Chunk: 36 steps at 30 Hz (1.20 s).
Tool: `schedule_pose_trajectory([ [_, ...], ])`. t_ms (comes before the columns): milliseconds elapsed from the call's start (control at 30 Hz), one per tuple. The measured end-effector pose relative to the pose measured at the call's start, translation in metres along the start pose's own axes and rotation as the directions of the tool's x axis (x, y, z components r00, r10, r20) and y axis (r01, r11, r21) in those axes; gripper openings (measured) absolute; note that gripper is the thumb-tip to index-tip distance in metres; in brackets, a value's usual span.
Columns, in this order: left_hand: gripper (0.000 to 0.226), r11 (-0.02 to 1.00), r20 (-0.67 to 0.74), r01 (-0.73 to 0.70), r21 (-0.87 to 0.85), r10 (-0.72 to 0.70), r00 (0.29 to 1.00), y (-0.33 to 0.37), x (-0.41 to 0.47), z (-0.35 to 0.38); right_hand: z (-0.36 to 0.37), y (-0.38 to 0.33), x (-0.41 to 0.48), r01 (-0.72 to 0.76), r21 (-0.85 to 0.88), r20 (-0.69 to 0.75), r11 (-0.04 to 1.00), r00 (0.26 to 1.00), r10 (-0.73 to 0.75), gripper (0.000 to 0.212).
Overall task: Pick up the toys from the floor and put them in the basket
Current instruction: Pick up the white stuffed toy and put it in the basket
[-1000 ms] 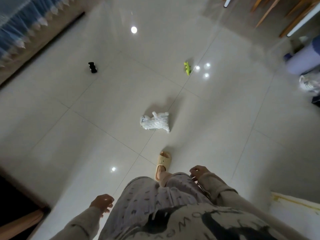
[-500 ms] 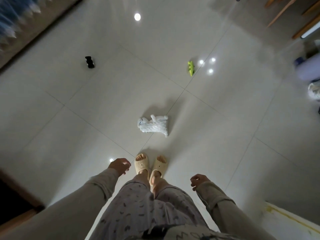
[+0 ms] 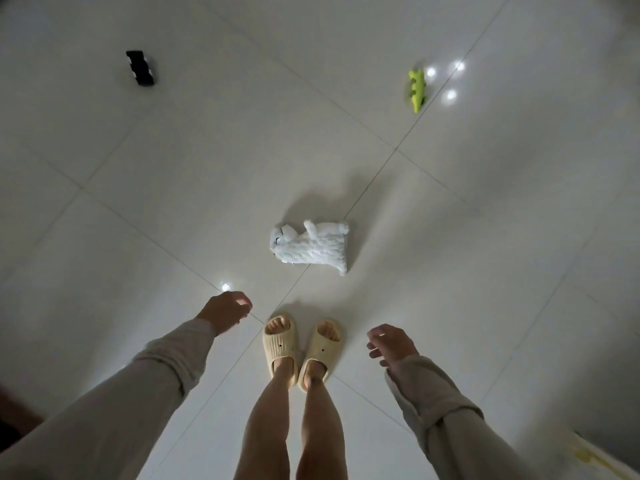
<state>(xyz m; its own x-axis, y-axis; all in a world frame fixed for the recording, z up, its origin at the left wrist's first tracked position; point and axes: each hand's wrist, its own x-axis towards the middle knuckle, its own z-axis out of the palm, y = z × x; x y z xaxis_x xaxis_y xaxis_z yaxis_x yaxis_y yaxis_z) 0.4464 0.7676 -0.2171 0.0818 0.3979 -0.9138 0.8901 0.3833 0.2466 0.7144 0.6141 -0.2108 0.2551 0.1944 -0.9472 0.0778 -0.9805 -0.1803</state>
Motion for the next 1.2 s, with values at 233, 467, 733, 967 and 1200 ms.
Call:
schedule_pose_trajectory([
  [233,0.023,1.0,-0.054,-0.002,0.027,0.003,0.999,-0.003,0.206,0.037,0.035,-0.008,0.204,0.018,0.231,-0.078,0.973,0.997,0.0,0.011],
  [467,0.047,0.909,-0.135,0.125,-0.398,-0.193,0.972,-0.019,0.353,0.06,0.067,-0.034,0.347,0.003,0.356,-0.077,0.934,0.997,0.026,0.041],
  [733,0.048,0.634,0.007,0.14,-0.761,-0.208,0.978,-0.014,0.418,0.088,0.076,-0.059,0.425,-0.041,0.458,0.027,0.888,0.999,0.033,0.047],
  [967,0.037,0.637,0.03,0.139,-0.758,-0.179,0.983,-0.027,0.286,0.074,0.068,-0.016,0.299,-0.041,0.505,0.029,0.862,0.999,0.031,0.037],
  [1200,0.033,0.687,0.166,0.246,-0.684,-0.182,0.969,-0.055,0.068,0.037,0.049,0.029,0.081,-0.178,0.532,0.155,0.828,0.982,0.111,0.038],
])
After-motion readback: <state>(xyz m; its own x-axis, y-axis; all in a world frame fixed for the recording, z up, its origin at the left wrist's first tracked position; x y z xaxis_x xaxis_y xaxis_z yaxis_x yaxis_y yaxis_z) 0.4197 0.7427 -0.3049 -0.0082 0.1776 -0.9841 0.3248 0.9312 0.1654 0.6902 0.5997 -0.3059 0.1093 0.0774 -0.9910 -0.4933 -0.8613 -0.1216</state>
